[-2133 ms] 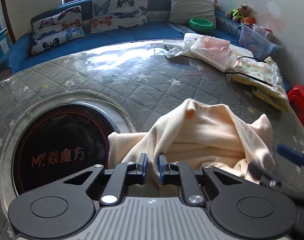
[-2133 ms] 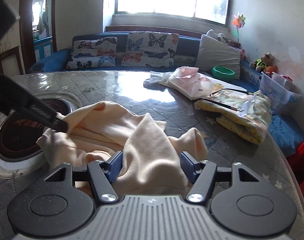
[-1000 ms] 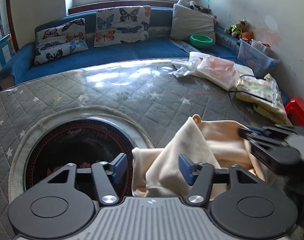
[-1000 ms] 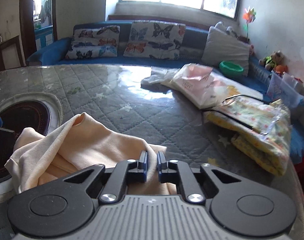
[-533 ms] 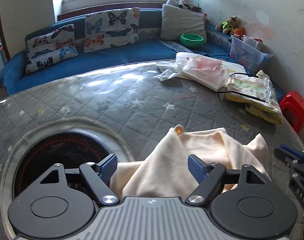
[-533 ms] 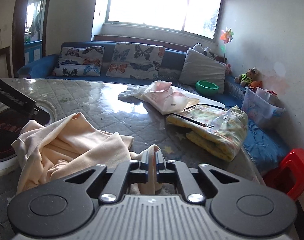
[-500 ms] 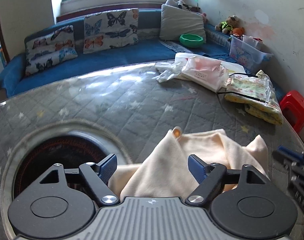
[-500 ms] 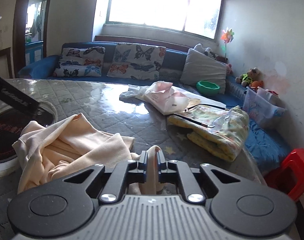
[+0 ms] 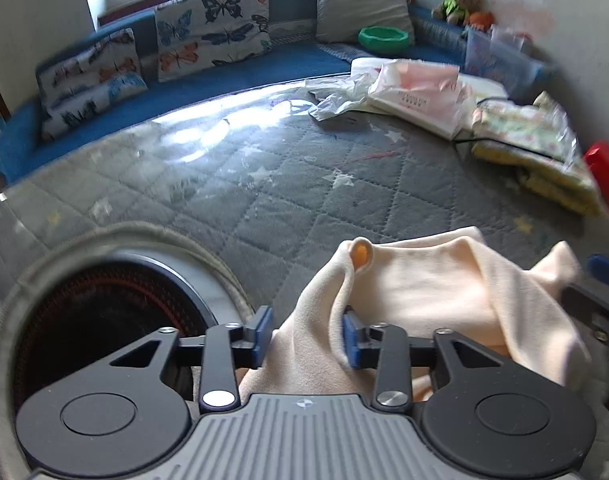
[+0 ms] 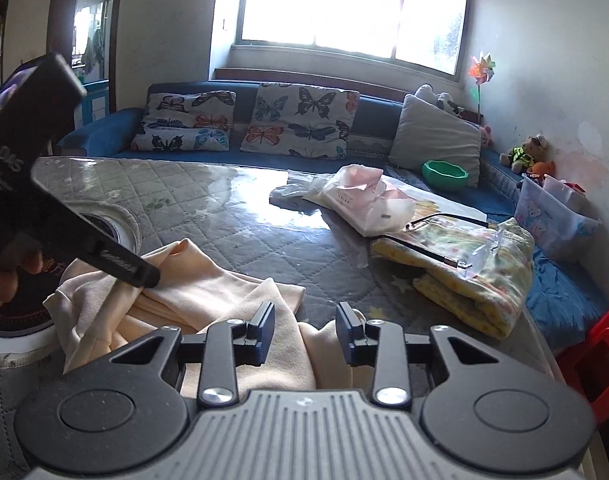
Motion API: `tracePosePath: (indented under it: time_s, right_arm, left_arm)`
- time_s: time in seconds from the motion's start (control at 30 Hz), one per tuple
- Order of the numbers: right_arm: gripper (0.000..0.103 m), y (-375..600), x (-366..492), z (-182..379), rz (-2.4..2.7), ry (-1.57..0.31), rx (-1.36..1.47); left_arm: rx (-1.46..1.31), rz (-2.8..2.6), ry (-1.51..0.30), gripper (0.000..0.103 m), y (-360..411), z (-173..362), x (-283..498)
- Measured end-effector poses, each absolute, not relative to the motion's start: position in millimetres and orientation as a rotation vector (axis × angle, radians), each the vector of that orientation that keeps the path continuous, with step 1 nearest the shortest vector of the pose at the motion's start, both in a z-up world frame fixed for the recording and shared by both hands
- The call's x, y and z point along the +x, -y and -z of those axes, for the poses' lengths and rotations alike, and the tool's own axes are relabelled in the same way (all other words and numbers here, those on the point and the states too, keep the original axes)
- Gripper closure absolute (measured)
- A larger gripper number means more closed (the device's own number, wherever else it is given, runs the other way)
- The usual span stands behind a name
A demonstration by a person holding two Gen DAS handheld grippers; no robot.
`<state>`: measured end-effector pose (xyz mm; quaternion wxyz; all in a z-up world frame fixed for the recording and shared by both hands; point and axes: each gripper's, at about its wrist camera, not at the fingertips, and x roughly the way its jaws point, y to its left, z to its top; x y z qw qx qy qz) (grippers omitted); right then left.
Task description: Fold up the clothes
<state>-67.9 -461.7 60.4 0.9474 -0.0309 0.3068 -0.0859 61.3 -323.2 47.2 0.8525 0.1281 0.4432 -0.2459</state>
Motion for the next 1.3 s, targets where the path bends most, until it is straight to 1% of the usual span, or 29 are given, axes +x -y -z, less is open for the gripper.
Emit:
tracePosePath:
  time_s: [0.03, 0.07, 0.1, 0.37, 0.53, 0.57, 0.6, 0.67, 0.73, 0.97, 1.13, 1.3]
  right_arm:
    - [0.070, 461.7, -64.3, -59.5, 0.167, -0.628, -0.062]
    - [0.070, 461.6, -61.5, -59.0, 0.160, -0.632, -0.061]
    - [0.070, 461.6, -55.7, -57.9, 0.151, -0.639, -0.057]
    - [0.070, 456.4, -15.7, -53.9, 0.057, -0.695, 0.009]
    - [0.071, 457.1, 12.1, -37.3, 0.057, -0.762, -0.008]
    - [0.074, 457.0, 15.0, -33.6, 0.055, -0.775, -0.011]
    - [0.084, 456.9, 17.9, -29.9, 0.054, -0.788, -0.014]
    - [0.094, 455.3, 17.0, -27.1, 0.066, -0.778, -0.045]
    - [0.098, 453.4, 9.4, -29.5, 0.082, -0.752, -0.069]
    - [0.099, 424.0, -40.4, -49.2, 0.188, -0.605, -0.308]
    - [0.099, 419.4, -81.6, -65.7, 0.269, -0.506, -0.366]
    - [0.099, 429.9, -117.5, -71.8, 0.325, -0.498, -0.342]
  left_arm:
    - [0.257, 0.527, -0.930, 0.078, 317.7, -48.6, 60.4]
    - [0.257, 0.531, -0.922, 0.085, 313.4, -50.7, 58.0]
    - [0.258, 0.536, -0.914, 0.089, 309.4, -52.9, 55.8]
    - [0.205, 0.575, -0.886, 0.095, 284.4, -65.3, 47.0]
    - [0.186, 0.580, -0.887, 0.095, 275.3, -64.0, 45.3]
    - [0.186, 0.579, -0.886, 0.095, 274.1, -63.8, 45.2]
    - [0.185, 0.580, -0.886, 0.095, 273.3, -64.0, 45.1]
    - [0.181, 0.579, -0.884, 0.095, 271.8, -64.1, 45.1]
    - [0.176, 0.577, -0.881, 0.095, 269.8, -64.1, 44.7]
    - [0.150, 0.563, -0.878, 0.095, 258.6, -64.4, 39.3]
    - [0.140, 0.559, -0.862, 0.095, 249.7, -68.8, 30.2]
    - [0.109, 0.550, -0.832, 0.096, 231.8, -79.6, 17.8]
